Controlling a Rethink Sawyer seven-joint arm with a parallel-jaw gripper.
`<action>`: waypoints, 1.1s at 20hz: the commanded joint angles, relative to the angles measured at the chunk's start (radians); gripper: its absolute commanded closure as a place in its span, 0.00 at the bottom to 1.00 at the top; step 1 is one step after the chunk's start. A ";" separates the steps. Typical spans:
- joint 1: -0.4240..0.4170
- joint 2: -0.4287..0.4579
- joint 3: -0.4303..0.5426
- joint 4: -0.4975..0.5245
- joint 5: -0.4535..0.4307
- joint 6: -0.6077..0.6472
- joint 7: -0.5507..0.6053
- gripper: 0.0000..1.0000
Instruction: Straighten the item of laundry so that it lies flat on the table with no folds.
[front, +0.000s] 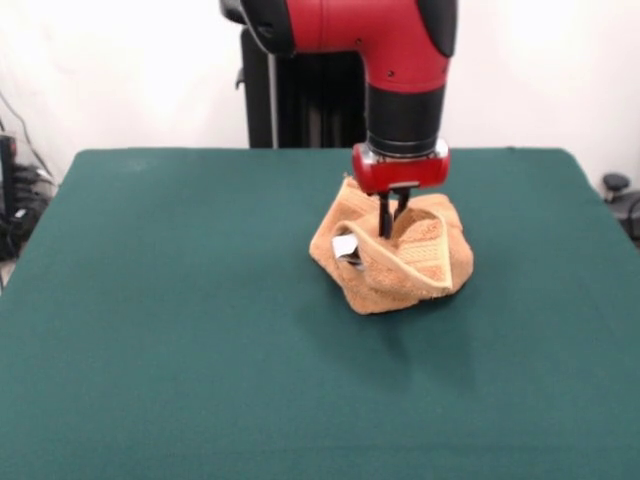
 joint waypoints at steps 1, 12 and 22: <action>-0.024 0.034 0.087 -0.126 0.074 0.164 0.040 1.00; -0.177 0.081 0.218 -0.213 0.056 0.307 -0.145 1.00; -0.315 0.121 0.334 -0.258 0.004 0.409 -0.254 1.00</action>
